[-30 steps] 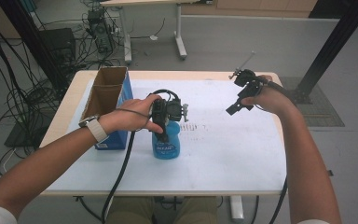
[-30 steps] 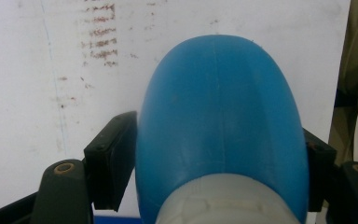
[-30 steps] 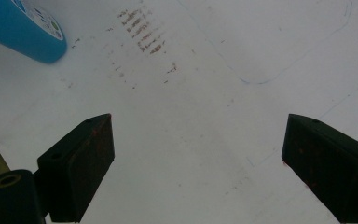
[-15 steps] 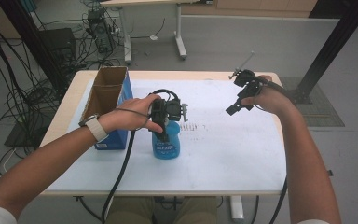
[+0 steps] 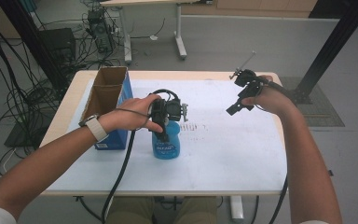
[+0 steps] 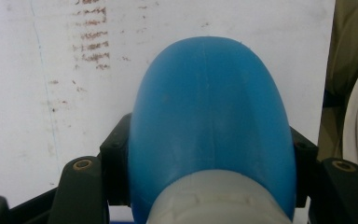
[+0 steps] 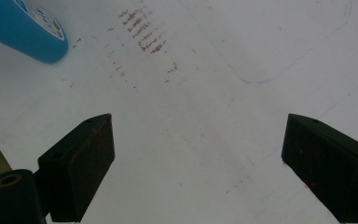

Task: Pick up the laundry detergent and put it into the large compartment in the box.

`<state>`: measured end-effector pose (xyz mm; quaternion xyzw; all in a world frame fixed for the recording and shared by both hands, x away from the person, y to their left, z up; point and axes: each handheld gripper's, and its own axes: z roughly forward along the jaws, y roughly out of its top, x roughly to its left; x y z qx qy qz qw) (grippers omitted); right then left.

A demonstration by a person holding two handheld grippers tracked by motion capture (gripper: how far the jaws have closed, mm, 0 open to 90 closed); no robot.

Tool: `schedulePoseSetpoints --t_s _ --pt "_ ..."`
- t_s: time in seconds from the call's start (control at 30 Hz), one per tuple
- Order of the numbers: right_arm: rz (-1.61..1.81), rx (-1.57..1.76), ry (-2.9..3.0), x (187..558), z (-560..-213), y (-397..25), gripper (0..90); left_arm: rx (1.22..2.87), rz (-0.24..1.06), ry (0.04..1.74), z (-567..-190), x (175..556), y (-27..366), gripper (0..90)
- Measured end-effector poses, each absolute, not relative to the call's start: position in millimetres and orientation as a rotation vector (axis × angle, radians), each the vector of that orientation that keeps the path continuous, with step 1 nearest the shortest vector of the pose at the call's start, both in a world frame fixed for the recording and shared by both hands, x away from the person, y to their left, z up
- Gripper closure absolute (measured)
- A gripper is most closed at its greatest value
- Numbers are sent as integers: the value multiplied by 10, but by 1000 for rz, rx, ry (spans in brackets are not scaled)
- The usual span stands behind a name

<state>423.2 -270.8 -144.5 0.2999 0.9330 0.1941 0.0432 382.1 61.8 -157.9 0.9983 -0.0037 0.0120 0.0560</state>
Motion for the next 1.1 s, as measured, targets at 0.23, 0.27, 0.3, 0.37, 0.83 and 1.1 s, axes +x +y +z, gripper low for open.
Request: schedulePoseSetpoints --t_s 0.23,0.27,0.3,0.37,0.83,1.1 --pt "606 927 2854 4226 -1443 -2719 100 3028 38 -10 -1579 3817 623 378" --pt "605 926 2853 4224 -1442 -2718 100 3028 38 -9 -1579 3816 622 378" --pt "604 925 2853 4222 -1440 -2717 100 3028 39 -9 -1580 3815 620 378" --pt "603 923 2853 4220 -1439 -2718 101 3028 39 -7 -1580 3815 620 377" --pt "599 918 2852 4220 -1433 -2707 105 3027 41 -11 -1580 3812 624 376" --pt "599 923 2846 4215 -1428 -2712 105 3024 41 -6 -1582 3811 627 376"
